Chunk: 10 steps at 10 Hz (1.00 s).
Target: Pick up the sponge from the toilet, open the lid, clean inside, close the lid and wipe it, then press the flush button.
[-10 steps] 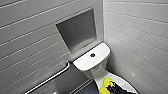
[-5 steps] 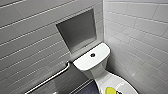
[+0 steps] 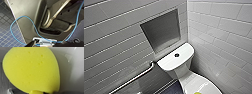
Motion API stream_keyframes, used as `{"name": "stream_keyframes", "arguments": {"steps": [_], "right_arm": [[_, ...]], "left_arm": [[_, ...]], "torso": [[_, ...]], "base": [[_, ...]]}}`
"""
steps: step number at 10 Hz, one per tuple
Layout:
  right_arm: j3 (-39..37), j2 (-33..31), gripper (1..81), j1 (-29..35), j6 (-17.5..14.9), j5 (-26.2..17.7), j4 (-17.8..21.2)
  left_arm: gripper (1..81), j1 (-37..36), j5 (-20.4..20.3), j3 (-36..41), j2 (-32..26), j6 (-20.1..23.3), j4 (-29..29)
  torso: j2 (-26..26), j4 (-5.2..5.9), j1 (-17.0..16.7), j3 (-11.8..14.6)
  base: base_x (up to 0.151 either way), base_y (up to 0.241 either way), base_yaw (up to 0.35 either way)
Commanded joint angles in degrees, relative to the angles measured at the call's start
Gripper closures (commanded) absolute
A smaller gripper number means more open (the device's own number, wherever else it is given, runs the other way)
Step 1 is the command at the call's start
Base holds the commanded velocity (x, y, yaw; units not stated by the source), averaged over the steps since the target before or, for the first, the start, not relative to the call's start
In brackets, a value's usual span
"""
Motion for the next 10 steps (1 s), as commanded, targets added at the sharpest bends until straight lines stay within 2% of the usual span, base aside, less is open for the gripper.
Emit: {"name": "stream_keyframes", "arguments": {"steps": [1,4,6,7,9,10], "right_arm": [[2.36,-12.00,81.1,-3.80,0.14,-0.23,1.32],[14.56,-22.80,81.1,-2.92,0.14,0.20,1.32],[19.95,-28.79,81.1,-3.44,-0.03,0.39,1.32],[20.93,-29.87,81.1,-4.41,-0.12,0.39,1.32],[18.59,-26.20,81.1,-9.59,-2.05,0.13,-0.26],[15.95,-23.91,81.1,-11.17,-2.23,-0.74,-1.05]], "left_arm": [[1.0,0.43,4.51,0.02,-0.90,0.23,0.06],[1.0,0.43,4.51,0.02,-0.90,0.23,0.06],[1.0,0.43,4.51,0.02,-0.98,0.15,0.06],[1.0,0.43,4.15,-0.07,-1.16,0.15,-0.03],[1.0,-0.27,3.89,-0.07,-1.25,0.15,-0.29],[1.0,-0.36,3.89,0.02,-1.25,0.15,-0.12]], "torso": [[0.00,0.00,0.00,0.00],[0.00,0.00,0.00,0.00],[0.02,0.00,0.00,0.00],[0.02,0.00,0.00,0.00],[0.00,0.00,0.00,0.00],[5.73,0.02,-3.69,0.00]], "base": [[0.000,0.000,0.000],[0.000,0.000,0.000],[0.000,0.000,0.000],[0.000,0.000,0.000],[0.000,0.000,0.000],[0.000,0.000,0.000]]}}
